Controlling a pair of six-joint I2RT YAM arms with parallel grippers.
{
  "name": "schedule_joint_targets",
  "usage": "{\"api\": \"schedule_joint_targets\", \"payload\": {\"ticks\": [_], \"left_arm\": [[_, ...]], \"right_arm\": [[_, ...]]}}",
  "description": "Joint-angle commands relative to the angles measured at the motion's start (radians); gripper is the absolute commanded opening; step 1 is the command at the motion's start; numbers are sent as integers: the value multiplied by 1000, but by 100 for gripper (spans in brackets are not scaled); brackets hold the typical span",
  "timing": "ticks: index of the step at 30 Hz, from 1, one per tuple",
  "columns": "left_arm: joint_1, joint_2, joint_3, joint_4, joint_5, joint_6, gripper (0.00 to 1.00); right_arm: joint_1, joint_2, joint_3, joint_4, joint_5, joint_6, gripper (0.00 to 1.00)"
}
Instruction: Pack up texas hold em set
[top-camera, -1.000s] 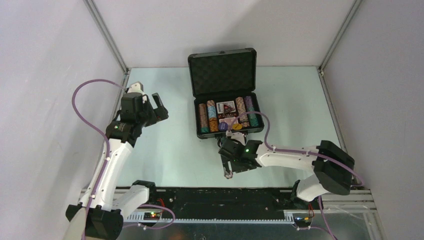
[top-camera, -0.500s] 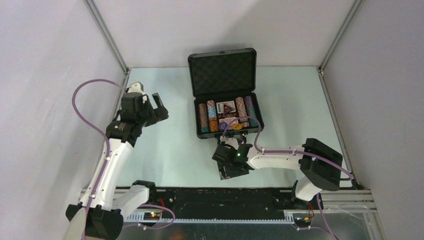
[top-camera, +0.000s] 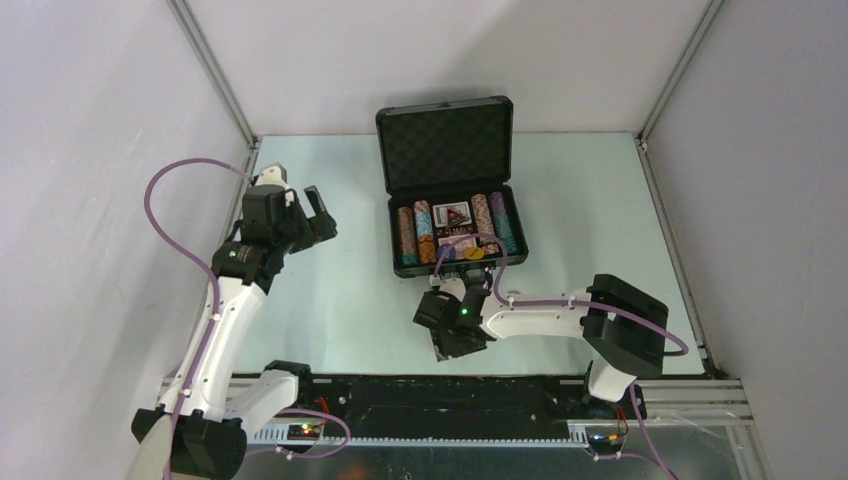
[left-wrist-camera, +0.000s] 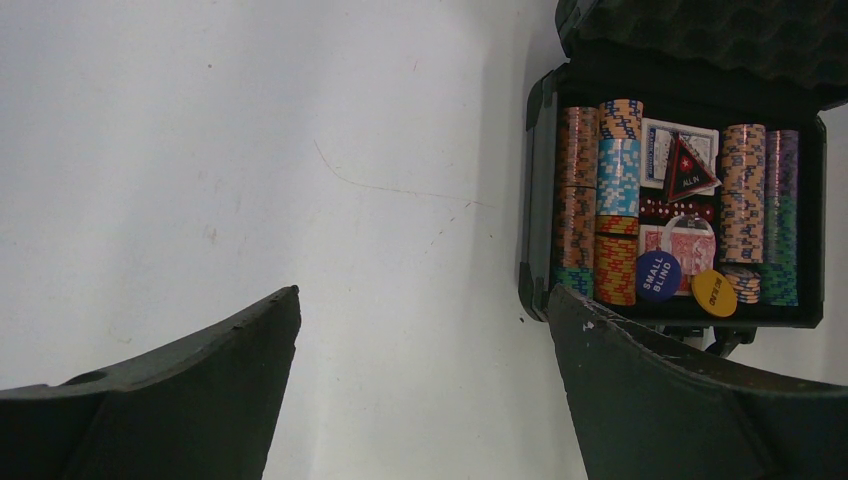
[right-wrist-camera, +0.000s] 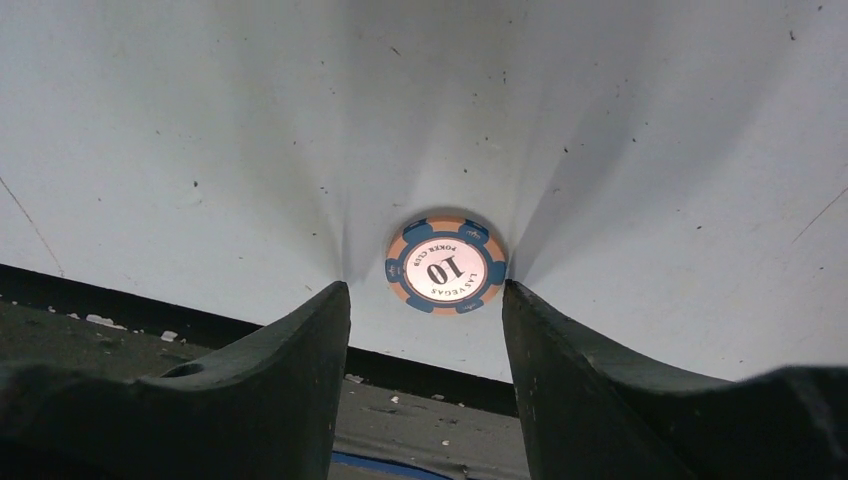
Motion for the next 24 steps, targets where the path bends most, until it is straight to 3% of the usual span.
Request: {"api": "schedule_joint_targets", "payload": {"ticks": [1,24], "left_arm": [[8,-11,-1,22,18,13,98],[8,-12,-3,24,18,15,98]], "right_arm": [[7,18,27,-28,49,6,60],[1,68,48,-24,69,7,48]]}}
